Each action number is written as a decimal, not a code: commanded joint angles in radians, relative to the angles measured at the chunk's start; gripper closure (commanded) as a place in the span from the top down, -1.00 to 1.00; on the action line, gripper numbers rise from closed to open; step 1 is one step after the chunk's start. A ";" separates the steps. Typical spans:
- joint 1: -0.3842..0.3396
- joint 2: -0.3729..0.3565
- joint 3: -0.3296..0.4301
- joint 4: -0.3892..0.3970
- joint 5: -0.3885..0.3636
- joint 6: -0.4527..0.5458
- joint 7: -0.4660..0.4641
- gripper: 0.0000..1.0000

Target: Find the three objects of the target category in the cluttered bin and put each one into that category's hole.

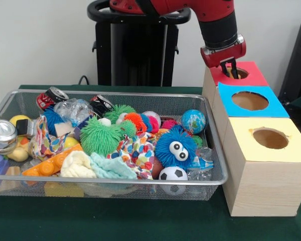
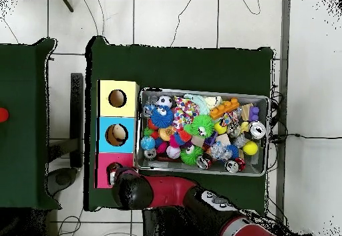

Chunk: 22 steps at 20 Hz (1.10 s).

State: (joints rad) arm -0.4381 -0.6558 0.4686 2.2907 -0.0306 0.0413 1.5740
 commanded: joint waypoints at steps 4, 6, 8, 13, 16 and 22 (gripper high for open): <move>0.006 0.057 -0.087 -0.115 0.047 0.011 0.185 -1.00; 0.008 0.063 -0.090 -0.120 0.046 0.007 0.185 -1.00; 0.012 0.064 -0.093 -0.126 0.053 0.016 0.188 -1.00; 0.009 0.061 -0.093 -0.133 0.056 0.039 0.182 -1.00; 0.013 0.062 -0.095 -0.137 0.055 0.044 0.180 1.00; 0.012 0.061 -0.094 -0.134 0.062 0.049 0.179 1.00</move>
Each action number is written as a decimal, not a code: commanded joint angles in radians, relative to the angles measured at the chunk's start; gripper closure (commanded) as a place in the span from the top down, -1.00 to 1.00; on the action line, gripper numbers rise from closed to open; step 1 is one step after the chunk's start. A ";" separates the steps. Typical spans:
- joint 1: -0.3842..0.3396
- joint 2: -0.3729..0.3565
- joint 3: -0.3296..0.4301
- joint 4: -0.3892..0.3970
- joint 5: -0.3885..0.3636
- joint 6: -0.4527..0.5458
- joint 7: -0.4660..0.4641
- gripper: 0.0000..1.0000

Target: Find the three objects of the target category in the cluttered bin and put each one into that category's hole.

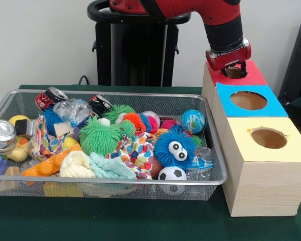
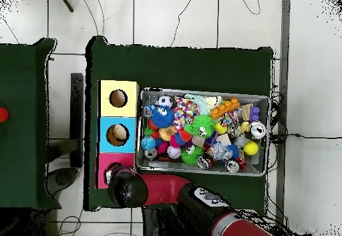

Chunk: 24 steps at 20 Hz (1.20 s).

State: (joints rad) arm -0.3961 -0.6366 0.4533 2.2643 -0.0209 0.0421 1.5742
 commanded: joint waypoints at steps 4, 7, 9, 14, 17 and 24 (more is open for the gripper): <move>-0.032 0.041 -0.077 -0.107 0.052 0.051 0.176 1.00; -0.021 0.025 -0.091 -0.106 0.064 0.066 0.185 1.00; -0.027 -0.002 -0.080 -0.090 0.070 0.075 0.191 1.00; -0.023 -0.019 -0.086 -0.098 0.084 0.104 0.189 1.00; -0.032 -0.019 -0.079 -0.101 0.083 0.121 0.176 -1.00; -0.047 -0.021 -0.066 -0.118 0.084 0.153 0.161 -1.00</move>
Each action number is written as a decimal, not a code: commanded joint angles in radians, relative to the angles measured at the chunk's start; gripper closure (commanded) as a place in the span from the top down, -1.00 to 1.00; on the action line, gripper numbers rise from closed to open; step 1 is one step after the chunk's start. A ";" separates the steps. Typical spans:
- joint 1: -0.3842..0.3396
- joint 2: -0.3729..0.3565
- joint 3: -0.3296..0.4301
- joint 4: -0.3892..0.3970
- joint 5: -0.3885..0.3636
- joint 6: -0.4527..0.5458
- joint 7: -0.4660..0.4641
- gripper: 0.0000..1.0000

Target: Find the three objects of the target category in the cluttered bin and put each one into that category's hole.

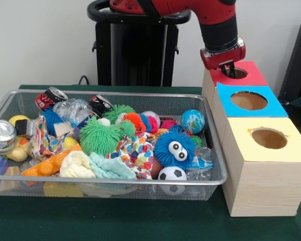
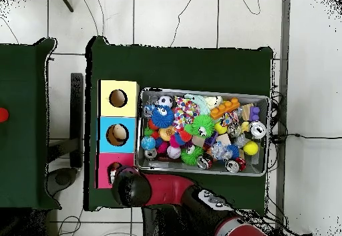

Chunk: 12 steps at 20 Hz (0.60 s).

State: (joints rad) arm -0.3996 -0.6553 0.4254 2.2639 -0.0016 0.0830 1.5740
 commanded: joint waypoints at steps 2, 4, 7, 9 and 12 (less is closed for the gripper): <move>-0.046 -0.002 -0.039 -0.125 0.066 0.122 0.157 -1.00; -0.049 -0.004 -0.039 -0.132 0.068 0.128 0.154 -1.00; -0.072 -0.024 -0.022 -0.132 0.065 0.152 0.140 -1.00; -0.105 -0.045 0.010 -0.121 0.063 0.180 0.126 -1.00; -0.169 -0.076 0.084 -0.101 0.060 0.234 0.095 -1.00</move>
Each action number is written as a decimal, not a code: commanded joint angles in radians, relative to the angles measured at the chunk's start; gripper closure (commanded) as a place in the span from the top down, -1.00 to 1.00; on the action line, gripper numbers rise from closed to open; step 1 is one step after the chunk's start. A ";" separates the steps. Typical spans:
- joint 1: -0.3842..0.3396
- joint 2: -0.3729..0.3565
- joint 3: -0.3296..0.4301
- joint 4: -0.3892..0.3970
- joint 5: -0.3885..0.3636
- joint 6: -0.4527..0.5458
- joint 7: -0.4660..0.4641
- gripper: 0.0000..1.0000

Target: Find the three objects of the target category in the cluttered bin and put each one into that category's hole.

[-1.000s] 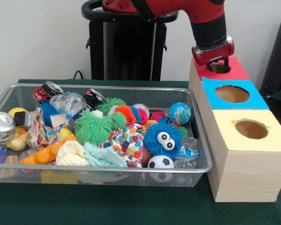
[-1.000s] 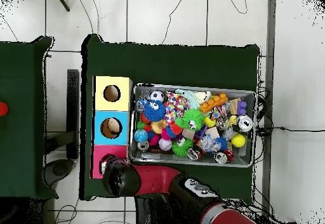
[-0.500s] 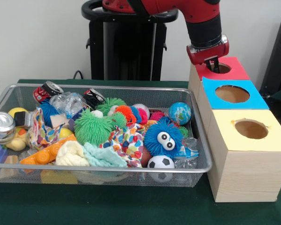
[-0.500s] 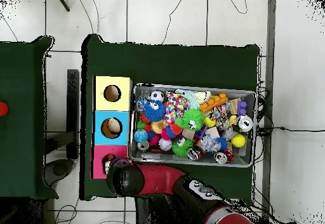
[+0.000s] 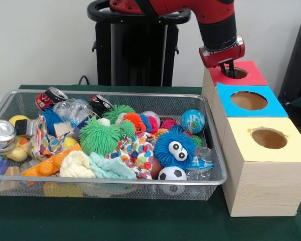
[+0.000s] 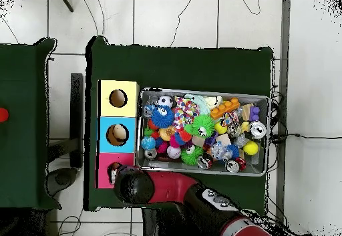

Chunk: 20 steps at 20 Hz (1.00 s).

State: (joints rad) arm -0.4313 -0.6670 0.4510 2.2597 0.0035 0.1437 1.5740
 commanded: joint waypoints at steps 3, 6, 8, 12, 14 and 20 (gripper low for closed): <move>-0.204 -0.084 0.145 -0.077 0.044 0.221 0.057 -1.00; -0.253 -0.111 0.206 -0.064 0.042 0.269 0.040 -1.00; -0.268 -0.126 0.222 -0.073 0.047 0.311 0.042 -1.00; -0.268 -0.146 0.219 -0.111 0.050 0.387 0.054 -1.00; -0.257 -0.147 0.195 -0.135 0.040 0.413 0.059 -1.00; -0.201 -0.135 0.072 -0.231 -0.027 0.494 0.077 -1.00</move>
State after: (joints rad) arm -0.6556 -0.7883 0.5847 2.2101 0.0013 0.5123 1.5740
